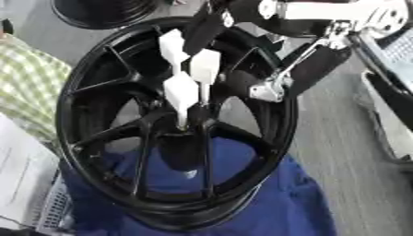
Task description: Pull the pin out of the wheel hub.
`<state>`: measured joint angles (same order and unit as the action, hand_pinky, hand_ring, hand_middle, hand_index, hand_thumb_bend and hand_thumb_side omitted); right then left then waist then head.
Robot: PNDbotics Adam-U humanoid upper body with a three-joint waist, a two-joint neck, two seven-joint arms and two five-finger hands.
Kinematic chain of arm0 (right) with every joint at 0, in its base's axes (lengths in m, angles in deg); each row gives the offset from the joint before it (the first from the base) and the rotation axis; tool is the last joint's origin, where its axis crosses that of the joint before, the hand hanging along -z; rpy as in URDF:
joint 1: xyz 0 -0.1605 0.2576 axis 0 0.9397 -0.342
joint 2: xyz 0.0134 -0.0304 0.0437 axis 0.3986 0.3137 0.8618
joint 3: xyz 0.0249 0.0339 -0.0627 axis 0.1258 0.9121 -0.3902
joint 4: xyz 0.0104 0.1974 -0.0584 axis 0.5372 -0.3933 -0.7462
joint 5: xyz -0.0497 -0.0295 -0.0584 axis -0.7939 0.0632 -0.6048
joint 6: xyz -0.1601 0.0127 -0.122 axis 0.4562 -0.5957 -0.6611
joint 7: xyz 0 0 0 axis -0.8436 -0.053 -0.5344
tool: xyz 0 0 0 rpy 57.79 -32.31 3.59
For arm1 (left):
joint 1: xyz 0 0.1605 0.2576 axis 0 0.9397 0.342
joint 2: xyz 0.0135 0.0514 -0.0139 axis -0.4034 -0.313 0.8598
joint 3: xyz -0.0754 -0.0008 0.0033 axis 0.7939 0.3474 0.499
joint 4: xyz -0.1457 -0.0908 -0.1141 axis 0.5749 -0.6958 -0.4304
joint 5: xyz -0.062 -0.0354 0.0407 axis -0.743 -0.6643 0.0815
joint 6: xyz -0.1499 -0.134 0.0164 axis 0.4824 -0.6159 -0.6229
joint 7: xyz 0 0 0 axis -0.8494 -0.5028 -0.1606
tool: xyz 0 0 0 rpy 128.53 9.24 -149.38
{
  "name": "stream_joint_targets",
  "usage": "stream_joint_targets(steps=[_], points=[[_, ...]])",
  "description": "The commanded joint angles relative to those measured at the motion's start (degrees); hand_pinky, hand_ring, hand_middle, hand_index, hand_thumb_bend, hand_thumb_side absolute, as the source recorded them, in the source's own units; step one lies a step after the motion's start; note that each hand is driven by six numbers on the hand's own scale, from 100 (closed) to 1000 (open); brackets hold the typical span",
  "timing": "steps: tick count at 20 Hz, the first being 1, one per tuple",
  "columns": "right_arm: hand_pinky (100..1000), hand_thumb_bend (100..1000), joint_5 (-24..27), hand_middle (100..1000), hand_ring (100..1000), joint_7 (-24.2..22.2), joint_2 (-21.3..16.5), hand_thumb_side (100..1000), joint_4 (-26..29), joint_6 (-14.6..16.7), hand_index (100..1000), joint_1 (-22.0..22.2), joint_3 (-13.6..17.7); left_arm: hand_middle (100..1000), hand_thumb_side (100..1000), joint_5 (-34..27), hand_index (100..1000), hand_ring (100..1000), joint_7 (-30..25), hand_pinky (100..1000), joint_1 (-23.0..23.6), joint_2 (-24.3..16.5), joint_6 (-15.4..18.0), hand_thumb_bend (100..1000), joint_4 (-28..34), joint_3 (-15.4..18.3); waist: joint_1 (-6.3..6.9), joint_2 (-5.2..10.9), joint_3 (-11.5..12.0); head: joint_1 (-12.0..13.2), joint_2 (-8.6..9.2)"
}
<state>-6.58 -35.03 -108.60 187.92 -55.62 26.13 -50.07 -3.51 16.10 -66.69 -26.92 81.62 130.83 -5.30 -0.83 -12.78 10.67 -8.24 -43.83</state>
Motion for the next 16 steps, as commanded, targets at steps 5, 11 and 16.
stream_joint_targets(steps=[5, 11, 16], points=[[915, 100, -5.4, 781, 880, -3.3, 0.0, 194, -2.9, 7.1, 835, -1.1, -0.2, 530, 759, 0.3, 766, 553, -0.2, 838, -0.2, -1.4, 0.1, 318, 0.7, 0.4, 0.03, 0.47, 0.3, -0.3, -0.28], [901, 100, -8.1, 752, 860, -3.7, 0.8, 231, -3.7, 8.2, 842, -1.7, -1.0, 529, 760, 0.3, 766, 549, -0.2, 838, -0.2, -1.4, 0.0, 317, 0.7, 0.4, -0.18, 0.26, 0.4, -0.4, -0.28], [870, 100, -11.4, 747, 776, -2.8, 1.1, 266, -2.8, 8.6, 851, -2.3, -1.1, 529, 760, 0.5, 765, 548, -0.2, 840, -0.2, -1.4, -0.1, 318, 0.7, 0.4, -0.44, 0.23, 0.5, -0.5, -0.28]])
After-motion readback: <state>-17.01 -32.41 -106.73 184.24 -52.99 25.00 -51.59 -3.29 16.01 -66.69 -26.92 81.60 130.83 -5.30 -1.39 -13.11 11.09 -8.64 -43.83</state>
